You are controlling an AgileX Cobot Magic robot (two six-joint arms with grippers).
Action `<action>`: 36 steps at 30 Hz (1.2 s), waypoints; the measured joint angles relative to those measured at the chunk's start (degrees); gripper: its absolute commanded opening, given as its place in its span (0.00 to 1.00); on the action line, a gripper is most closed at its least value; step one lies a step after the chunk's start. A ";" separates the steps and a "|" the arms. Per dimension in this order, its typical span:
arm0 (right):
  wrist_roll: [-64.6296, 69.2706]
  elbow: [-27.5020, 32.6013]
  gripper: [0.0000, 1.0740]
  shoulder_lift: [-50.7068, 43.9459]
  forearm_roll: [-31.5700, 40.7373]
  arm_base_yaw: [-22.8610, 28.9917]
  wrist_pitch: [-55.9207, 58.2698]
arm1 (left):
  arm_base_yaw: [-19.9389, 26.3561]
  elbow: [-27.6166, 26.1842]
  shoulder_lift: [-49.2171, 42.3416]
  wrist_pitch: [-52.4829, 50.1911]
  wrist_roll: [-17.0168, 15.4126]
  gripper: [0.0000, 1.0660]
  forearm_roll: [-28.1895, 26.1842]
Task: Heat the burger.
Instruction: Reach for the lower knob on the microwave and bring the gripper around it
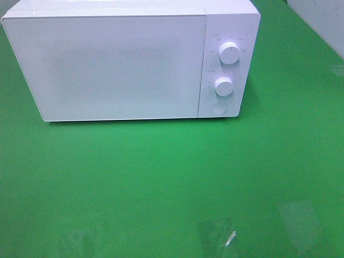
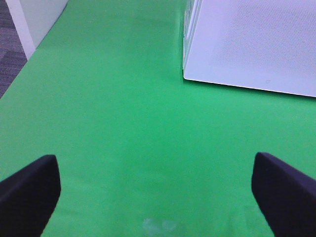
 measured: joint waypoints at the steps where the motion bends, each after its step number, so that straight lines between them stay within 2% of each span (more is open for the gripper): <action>1: 0.00 0.00 0.71 0.00 0.00 0.00 0.00 | 0.00 0.00 0.00 0.00 0.00 0.94 0.00; 20: 0.40 -0.80 0.71 0.00 0.29 0.00 -0.74 | 0.06 0.06 0.00 0.00 0.00 0.94 0.00; 30: 0.46 -1.89 0.71 8.88 0.63 0.00 -16.33 | 0.06 0.06 0.00 0.00 0.00 0.94 0.00; 34: 0.46 -0.80 0.71 11.23 0.63 0.00 -20.68 | 0.06 0.06 0.00 0.00 0.00 0.94 0.00; 36: 0.52 1.89 0.71 14.15 0.69 0.00 -28.48 | 0.06 0.06 0.00 0.00 0.00 0.94 0.00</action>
